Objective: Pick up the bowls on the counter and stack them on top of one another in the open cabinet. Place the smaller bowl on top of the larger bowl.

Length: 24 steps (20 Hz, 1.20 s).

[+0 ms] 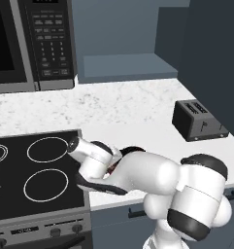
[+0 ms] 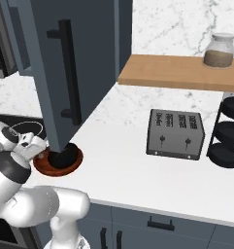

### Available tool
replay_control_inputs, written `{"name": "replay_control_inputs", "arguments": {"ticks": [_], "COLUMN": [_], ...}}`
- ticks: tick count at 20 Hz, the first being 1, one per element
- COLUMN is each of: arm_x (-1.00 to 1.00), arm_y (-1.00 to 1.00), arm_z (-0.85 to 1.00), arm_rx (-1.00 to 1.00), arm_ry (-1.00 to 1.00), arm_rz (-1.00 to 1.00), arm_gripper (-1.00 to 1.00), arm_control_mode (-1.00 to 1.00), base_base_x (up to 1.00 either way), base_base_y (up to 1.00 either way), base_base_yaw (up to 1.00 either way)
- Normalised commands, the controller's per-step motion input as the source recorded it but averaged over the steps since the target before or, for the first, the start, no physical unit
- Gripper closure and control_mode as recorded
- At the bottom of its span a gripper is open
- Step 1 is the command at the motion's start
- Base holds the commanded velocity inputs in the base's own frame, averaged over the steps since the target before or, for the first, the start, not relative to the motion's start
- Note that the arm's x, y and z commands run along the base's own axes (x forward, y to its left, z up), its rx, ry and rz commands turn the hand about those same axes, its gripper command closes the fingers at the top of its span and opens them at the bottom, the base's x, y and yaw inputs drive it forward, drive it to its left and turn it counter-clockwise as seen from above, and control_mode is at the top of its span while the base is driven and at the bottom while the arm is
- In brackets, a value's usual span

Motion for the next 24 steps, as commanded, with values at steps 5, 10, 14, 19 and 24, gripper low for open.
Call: {"name": "replay_control_inputs", "arguments": {"ticks": [5,10,14,19,24], "arm_x": [-0.03,-0.13,-0.2,-0.2,-0.05], "arm_y": [-0.07,-0.21,-0.18,-0.01,0.0], "arm_z": [1.0,1.0,1.0,1.0,1.0], "arm_rx": [-0.01,0.0,0.0,0.0,0.0], "arm_ry": [-0.22,-0.23,-0.24,-0.23,-0.23], "arm_rz": [0.25,0.35,0.33,0.24,0.13], "arm_gripper": [1.0,1.0,1.0,1.0,1.0], "arm_control_mode": [-1.0,-1.0,-1.0,-1.0,-1.0], "base_base_x": [0.0,0.0,0.0,0.0,0.0], "base_base_y": [0.0,0.0,0.0,0.0,0.0], "base_base_yaw": [0.0,0.0,0.0,0.0,0.0]}}
